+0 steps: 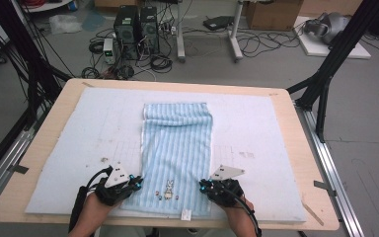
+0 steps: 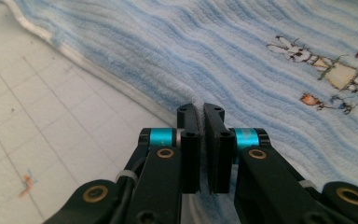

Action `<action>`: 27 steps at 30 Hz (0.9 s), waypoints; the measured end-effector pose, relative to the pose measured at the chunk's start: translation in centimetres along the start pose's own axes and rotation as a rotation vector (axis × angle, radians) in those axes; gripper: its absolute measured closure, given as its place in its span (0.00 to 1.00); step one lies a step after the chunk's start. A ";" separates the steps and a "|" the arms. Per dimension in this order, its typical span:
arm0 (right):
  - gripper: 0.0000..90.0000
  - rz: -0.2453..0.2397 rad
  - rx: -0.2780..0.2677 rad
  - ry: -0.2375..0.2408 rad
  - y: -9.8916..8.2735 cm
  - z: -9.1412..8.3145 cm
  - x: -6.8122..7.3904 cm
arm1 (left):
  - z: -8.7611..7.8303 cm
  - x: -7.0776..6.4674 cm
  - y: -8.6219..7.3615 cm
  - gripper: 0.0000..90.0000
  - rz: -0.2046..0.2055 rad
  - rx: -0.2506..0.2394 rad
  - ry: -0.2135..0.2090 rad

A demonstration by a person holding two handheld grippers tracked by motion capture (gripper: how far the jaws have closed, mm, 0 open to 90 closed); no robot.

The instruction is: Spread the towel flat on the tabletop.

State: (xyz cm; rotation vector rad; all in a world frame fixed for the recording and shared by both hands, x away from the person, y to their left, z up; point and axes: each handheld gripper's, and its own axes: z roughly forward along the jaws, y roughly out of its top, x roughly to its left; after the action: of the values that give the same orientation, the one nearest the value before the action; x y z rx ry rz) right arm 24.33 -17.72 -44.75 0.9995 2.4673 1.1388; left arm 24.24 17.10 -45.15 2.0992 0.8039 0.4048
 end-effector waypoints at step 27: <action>0.74 -0.037 -0.032 0.108 -0.1 -1.6 2.8 | -4.7 -0.1 -1.3 0.60 -0.144 -0.102 -0.092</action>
State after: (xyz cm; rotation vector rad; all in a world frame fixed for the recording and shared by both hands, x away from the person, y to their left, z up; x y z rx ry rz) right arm 21.42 -16.77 -43.63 0.9019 2.5305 1.2480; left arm 21.14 20.42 -43.30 1.9372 0.8557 0.2639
